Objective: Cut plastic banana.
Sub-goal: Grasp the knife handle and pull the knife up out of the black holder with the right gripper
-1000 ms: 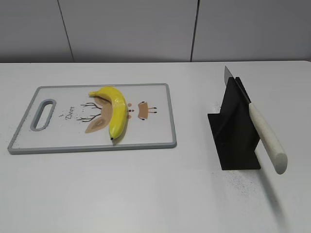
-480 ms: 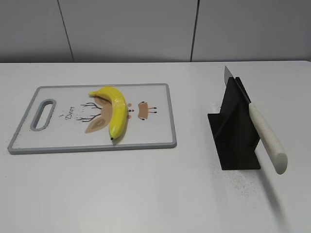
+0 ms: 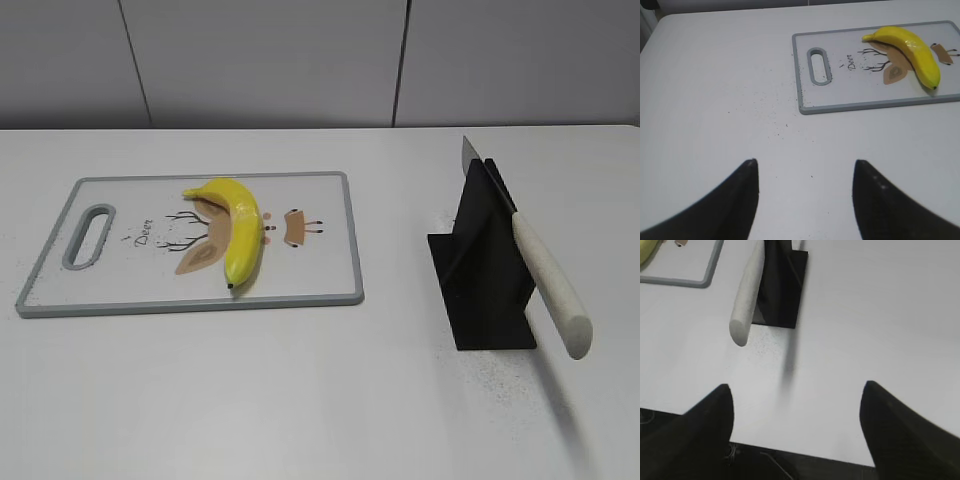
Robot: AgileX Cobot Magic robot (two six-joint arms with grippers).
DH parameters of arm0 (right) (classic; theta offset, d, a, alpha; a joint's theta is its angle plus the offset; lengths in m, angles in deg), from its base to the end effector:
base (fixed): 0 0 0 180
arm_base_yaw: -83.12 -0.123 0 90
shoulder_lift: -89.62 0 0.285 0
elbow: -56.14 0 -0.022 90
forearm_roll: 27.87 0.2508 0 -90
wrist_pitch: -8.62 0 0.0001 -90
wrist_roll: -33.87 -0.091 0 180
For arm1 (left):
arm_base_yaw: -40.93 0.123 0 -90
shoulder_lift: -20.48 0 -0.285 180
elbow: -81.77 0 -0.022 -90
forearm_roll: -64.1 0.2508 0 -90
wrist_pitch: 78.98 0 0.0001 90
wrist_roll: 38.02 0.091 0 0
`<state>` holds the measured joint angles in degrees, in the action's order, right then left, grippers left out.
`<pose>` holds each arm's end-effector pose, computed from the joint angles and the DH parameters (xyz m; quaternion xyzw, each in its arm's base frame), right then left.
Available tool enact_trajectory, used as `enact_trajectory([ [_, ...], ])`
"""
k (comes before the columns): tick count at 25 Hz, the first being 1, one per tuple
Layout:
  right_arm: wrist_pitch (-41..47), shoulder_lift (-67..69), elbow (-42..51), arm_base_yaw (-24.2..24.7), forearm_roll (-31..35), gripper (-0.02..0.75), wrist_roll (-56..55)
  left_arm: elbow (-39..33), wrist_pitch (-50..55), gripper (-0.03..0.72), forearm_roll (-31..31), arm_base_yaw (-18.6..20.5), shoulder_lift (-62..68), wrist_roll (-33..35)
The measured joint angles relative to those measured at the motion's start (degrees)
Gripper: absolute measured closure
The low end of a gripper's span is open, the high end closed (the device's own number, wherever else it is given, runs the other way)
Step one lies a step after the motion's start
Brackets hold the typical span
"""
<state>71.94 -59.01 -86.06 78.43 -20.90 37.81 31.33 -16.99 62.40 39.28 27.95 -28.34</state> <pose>0.0491 0.0139 0.3201 -0.0656 0.9112 0.0633 0.4017 -0.0030 -0.0023 0.2665 0.0860 0.8612 0.0203 0.5005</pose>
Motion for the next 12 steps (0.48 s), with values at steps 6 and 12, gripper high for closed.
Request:
enact_trajectory([
  [6,3.6,10.4,-6.4,-1.4,1.0,0.146,-2.6,0.0,0.0,0.109,0.0,0.0,0.0,0.0],
  [12,4.3,19.9,-10.4,-7.1,1.3,0.146,-5.5,0.0,0.0,0.109,0.0,0.0,0.0,0.0],
])
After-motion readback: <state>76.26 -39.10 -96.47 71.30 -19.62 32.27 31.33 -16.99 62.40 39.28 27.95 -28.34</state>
